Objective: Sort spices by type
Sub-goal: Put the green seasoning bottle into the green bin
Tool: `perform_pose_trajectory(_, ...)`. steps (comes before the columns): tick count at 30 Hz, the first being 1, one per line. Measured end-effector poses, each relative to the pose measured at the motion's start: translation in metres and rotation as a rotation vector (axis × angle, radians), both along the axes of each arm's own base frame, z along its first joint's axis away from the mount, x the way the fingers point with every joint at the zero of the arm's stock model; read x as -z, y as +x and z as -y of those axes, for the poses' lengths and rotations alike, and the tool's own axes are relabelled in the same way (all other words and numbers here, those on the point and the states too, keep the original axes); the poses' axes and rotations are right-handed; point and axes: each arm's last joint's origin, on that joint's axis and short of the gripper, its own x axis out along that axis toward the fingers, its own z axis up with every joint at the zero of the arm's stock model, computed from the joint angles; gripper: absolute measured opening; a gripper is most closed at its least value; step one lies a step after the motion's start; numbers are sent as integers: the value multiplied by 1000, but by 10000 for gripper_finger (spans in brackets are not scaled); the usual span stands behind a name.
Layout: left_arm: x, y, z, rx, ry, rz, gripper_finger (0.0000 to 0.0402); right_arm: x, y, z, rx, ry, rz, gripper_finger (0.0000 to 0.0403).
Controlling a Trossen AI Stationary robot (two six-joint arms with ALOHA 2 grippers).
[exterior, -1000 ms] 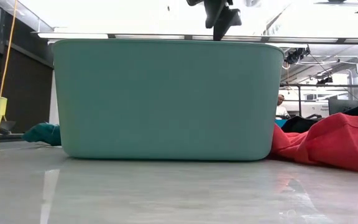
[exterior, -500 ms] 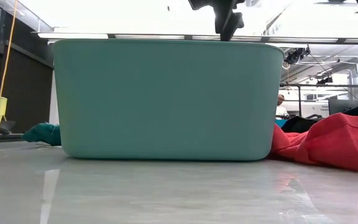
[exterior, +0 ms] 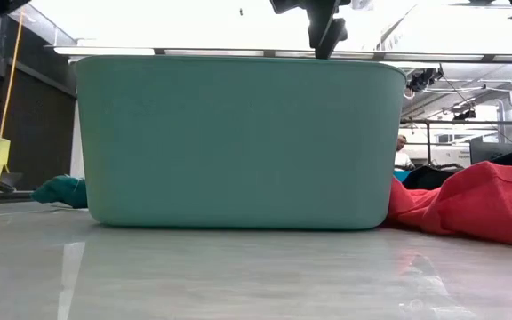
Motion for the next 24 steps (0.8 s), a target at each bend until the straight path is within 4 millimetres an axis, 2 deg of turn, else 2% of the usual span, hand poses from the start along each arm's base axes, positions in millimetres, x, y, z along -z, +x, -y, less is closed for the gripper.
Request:
perform_pose_trajectory(10, 22, 4, 8, 13, 34, -65, 285, 0, 0, -1, -2, 13, 0, 215)
perform_pose_trajectory(15, 28, 12, 4, -22, 49, -79, 280, -7, -5, -1, -7, 43, 19, 215)
perform_pose_trajectory(18, 28, 16, -1, -42, 48, -74, 250, -21, -16, -2, 0, 43, 61, 215)
perform_pose_trajectory(22, 22, 18, -8, -55, 28, -88, 166, -46, -37, -2, 55, 34, 134, 215)
perform_pose_trajectory(24, 13, 18, -13, -58, -16, -88, 170, -60, -52, -3, 92, 16, 180, 215)
